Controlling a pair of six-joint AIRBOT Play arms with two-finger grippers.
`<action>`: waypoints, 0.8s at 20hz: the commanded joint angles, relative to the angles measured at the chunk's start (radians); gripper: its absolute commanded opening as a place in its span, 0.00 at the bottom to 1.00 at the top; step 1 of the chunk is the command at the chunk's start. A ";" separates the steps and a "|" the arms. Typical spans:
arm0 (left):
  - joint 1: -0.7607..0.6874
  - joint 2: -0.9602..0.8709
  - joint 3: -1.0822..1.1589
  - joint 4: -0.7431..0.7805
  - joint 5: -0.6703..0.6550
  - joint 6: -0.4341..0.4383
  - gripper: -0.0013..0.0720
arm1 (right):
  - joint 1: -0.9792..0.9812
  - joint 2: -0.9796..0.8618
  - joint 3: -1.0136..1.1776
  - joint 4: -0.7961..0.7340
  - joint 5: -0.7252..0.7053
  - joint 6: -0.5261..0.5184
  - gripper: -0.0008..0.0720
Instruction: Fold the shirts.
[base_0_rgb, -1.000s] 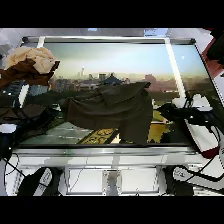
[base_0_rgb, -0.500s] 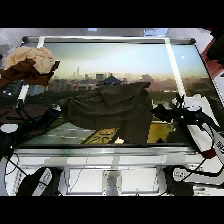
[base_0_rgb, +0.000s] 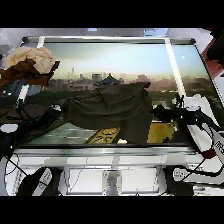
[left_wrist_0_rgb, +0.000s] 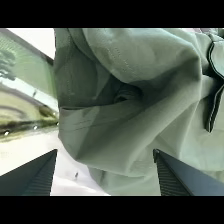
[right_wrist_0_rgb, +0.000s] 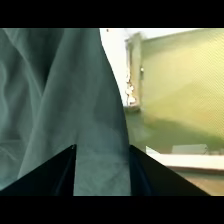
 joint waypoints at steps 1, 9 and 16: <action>0.001 -0.001 0.000 -0.034 0.000 0.016 0.97 | 0.026 -0.005 -0.001 -0.013 -0.003 0.025 0.52; 0.001 -0.001 0.000 -0.040 -0.024 0.028 0.97 | 0.062 -0.025 0.048 0.054 0.069 0.023 0.05; -0.060 -0.002 -0.017 0.156 -0.134 0.116 0.97 | 0.003 -0.025 0.225 0.057 0.282 0.021 0.05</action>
